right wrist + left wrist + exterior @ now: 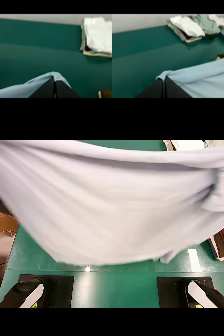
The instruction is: Fold the shirts.
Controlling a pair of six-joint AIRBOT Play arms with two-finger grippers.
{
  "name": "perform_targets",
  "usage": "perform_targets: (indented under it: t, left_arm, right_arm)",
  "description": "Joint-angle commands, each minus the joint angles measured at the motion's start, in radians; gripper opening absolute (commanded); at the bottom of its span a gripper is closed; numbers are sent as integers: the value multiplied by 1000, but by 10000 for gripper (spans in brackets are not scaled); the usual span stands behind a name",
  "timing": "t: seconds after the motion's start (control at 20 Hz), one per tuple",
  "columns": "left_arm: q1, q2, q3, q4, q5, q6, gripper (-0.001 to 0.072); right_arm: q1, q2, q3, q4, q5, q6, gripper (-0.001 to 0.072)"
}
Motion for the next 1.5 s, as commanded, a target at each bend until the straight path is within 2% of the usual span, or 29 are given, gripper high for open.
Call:
perform_targets:
  t: [0.0, 0.15, 0.35, 0.6, 0.8, 1.05, 1.2, 1.35, 1.45]
  left_arm:
    - [0, -51, -306, 25, -34, 10, 21]
    - [0, -179, -517, 40, 61, 63, 21]
    - [0, -415, -574, 39, 320, 151, 22]
    - [0, -595, -570, 33, 702, 156, 22]
    - [0, -652, -543, 30, 861, 157, 22]
    - [0, -655, -540, 0, 887, 265, 22]
    - [0, -655, -540, 0, 797, 286, 22]
    - [-3, -658, -558, 2, 717, 293, 21]
    - [-3, -667, -584, -2, 673, 306, 22]
  right_arm:
    - [63, -161, -125, -14, 126, 34, 11]
    - [142, -329, -267, -19, 129, 33, 11]
    - [185, -542, -346, -19, 4, 29, 11]
    - [186, -739, -248, -18, -264, 10, 11]
    - [186, -843, -108, -19, -357, 10, 11]
    - [186, -855, -77, -20, -465, -1, 11]
    - [188, -855, -79, -38, -402, -37, 10]
    - [225, -851, -95, -196, -300, -34, 10]
    - [251, -825, -175, -265, -282, -33, 10]
